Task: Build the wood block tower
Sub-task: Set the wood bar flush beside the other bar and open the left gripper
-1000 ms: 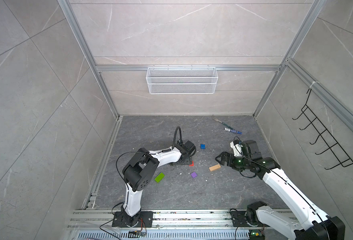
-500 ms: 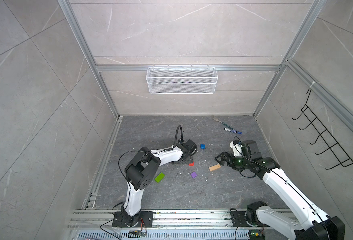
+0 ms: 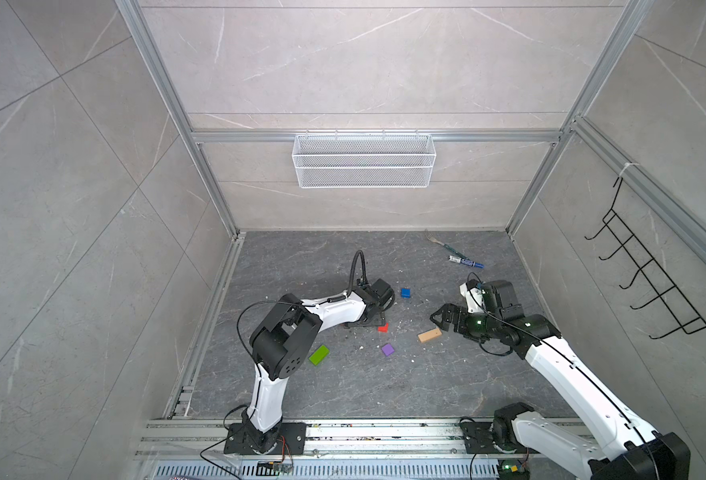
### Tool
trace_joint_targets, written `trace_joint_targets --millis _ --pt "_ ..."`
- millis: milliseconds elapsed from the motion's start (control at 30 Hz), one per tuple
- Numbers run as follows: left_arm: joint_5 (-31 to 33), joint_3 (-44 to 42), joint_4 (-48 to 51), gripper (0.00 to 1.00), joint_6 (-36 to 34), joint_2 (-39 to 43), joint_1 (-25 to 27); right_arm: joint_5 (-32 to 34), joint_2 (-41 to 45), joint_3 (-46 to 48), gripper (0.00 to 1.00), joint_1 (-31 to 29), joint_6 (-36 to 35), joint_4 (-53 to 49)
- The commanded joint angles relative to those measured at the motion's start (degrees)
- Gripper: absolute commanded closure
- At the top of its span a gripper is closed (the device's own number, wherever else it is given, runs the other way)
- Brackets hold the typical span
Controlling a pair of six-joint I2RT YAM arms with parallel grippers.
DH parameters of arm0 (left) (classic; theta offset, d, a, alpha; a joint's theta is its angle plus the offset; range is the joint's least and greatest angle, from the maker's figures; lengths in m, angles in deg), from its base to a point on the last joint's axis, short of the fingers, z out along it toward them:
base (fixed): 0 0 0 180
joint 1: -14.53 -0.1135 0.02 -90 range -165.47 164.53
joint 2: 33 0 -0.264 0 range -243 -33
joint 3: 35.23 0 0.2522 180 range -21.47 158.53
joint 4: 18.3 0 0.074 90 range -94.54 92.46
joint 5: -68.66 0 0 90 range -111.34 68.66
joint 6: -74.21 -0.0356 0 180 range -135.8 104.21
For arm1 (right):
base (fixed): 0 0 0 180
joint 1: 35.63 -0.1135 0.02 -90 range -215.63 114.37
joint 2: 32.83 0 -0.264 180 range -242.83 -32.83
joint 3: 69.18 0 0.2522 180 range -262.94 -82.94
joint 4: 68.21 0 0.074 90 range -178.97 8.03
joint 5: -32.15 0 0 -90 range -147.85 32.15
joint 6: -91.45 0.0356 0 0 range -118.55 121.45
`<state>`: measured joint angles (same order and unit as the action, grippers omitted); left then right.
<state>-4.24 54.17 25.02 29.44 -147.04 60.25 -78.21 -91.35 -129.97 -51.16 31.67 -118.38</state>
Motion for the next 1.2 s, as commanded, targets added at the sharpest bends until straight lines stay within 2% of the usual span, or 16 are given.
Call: trace_joint_targets --millis 0,300,467,833,1167 --pt "0.0 -0.5 3.8 0.13 0.4 -2.9 0.1 -0.5 -0.1 0.7 0.01 -0.3 -0.9 -0.2" --pt "0.2 -0.9 3.9 0.13 0.1 -2.3 0.1 -0.6 -0.1 0.7 0.01 -0.4 -0.9 -0.2" --pt "-0.1 -1.3 3.8 0.05 -0.3 -1.1 0.2 -0.6 -0.1 0.8 0.01 -0.4 -0.9 -0.2" --pt "-0.6 -1.5 3.2 0.01 -3.0 2.8 0.6 -0.7 0.0 0.9 0.01 -0.3 -0.8 0.2" --pt "-0.3 0.8 3.5 0.0 -5.5 3.9 0.8 -0.8 0.2 1.0 0.01 -0.4 -0.7 0.2"
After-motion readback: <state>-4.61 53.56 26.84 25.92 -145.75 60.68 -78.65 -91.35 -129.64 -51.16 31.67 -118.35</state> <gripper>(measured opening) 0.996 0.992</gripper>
